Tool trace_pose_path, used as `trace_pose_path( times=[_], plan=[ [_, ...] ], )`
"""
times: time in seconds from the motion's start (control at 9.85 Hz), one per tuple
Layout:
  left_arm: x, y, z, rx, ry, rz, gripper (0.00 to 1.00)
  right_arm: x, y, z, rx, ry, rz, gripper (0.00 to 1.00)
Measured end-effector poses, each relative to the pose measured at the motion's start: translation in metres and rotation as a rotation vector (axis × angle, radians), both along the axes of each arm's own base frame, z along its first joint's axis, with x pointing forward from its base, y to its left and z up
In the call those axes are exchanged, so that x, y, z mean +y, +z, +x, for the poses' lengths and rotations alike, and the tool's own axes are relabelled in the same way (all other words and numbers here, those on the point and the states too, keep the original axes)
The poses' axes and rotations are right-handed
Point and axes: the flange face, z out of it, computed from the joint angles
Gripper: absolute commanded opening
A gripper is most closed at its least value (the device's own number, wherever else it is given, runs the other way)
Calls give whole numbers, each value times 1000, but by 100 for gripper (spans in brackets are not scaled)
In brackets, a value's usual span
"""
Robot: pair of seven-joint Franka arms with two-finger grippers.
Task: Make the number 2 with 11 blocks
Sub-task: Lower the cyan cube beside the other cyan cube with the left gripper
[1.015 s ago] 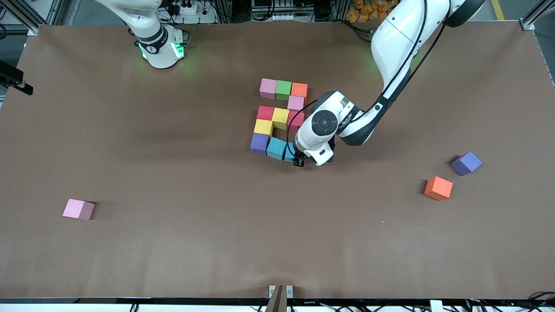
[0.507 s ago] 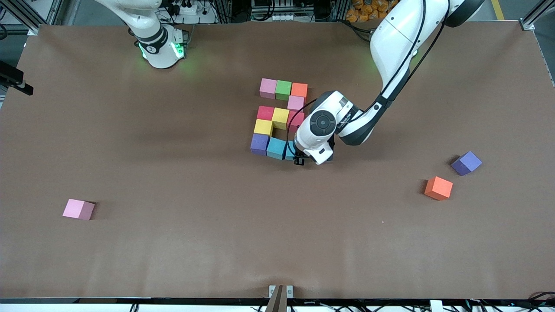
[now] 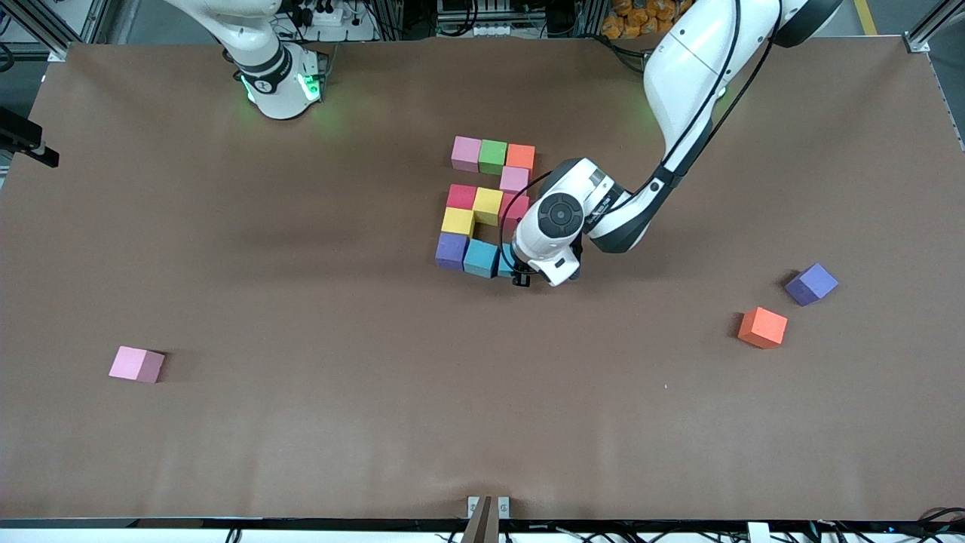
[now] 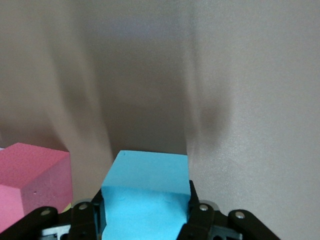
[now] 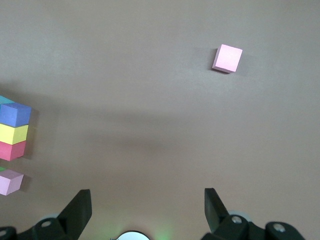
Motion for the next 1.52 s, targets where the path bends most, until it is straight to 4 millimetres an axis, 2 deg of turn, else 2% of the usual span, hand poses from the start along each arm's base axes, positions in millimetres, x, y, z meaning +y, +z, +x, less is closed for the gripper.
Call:
trace_pose_path(
  times=[1.01,1.32,1.52],
  plan=[
    [-6,5,1,-10,-3,-9,0,0,0,1,-2,0,0,100],
    [-7,-1,0,-2,-5,-6,0,0,-1,1,0,0,0,100],
    [-7,0,0,-3,-4,-7,25,0,-1,1,-1,0,0,100]
  ],
)
